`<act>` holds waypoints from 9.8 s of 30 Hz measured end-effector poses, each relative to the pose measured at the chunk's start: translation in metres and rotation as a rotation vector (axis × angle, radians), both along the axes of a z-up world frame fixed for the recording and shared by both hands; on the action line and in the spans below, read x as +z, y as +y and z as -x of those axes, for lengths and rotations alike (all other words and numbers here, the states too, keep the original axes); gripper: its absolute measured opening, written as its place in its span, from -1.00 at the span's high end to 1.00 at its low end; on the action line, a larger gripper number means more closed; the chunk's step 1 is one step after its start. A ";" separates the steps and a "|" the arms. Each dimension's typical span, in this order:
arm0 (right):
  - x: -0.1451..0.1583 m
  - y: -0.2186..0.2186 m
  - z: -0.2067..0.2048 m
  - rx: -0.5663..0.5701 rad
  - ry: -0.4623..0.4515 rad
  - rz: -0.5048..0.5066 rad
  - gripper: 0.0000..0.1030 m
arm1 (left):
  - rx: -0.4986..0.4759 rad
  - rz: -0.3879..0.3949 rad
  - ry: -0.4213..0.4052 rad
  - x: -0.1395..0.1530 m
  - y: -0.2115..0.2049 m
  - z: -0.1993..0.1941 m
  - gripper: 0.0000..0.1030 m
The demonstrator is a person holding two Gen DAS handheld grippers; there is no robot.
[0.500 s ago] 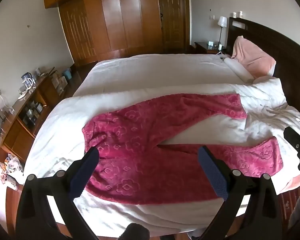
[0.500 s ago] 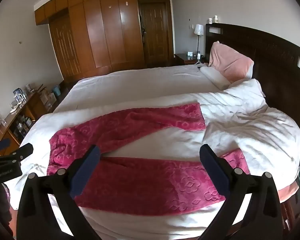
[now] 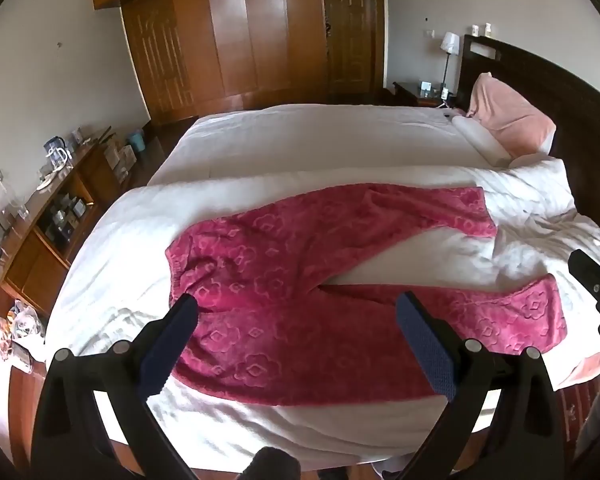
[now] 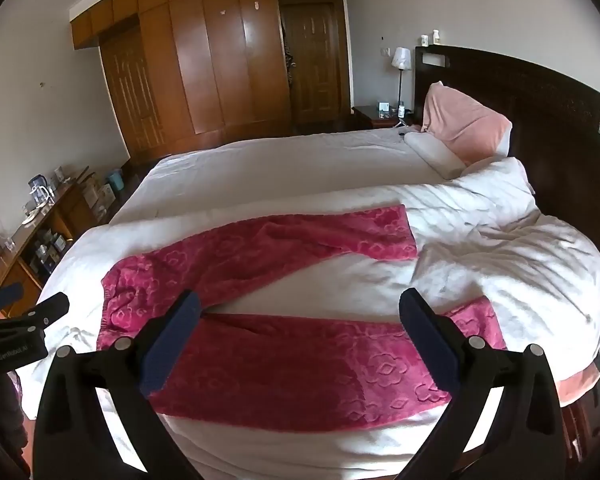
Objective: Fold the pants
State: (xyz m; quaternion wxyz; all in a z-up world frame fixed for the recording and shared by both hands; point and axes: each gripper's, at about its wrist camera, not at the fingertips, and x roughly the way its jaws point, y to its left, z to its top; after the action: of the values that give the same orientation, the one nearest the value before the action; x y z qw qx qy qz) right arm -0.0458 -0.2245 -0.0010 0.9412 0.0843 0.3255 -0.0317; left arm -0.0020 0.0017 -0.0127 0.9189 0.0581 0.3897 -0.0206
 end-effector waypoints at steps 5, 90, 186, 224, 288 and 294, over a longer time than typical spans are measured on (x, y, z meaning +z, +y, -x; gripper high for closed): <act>-0.001 -0.003 -0.002 -0.003 0.012 -0.012 -0.96 | 0.009 0.010 0.014 -0.001 0.011 -0.001 -0.90; -0.108 -0.223 -0.043 0.075 0.199 -0.101 -0.96 | 0.204 -0.030 0.157 -0.064 -0.138 -0.013 -0.90; -0.257 -0.336 -0.365 -0.238 0.412 -0.199 0.88 | 0.058 -0.005 0.457 -0.286 0.014 -0.322 0.56; -0.275 -0.317 -0.415 -0.317 0.451 -0.145 -0.32 | -0.112 0.304 0.518 -0.244 0.092 -0.272 -0.45; -0.284 -0.331 -0.201 -0.438 0.441 -0.262 0.81 | 0.881 0.980 0.319 -0.241 0.317 -0.328 -0.72; -0.283 -0.333 -0.197 -0.430 0.420 -0.279 0.81 | 0.865 0.946 0.334 -0.243 0.304 -0.356 -0.44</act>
State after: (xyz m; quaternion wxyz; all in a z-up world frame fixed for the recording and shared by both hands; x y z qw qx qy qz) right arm 0.1509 -0.5574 -0.2842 0.8047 0.2709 0.4884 -0.2013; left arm 0.3543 0.3057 -0.2557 0.6980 -0.5174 0.4640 0.1724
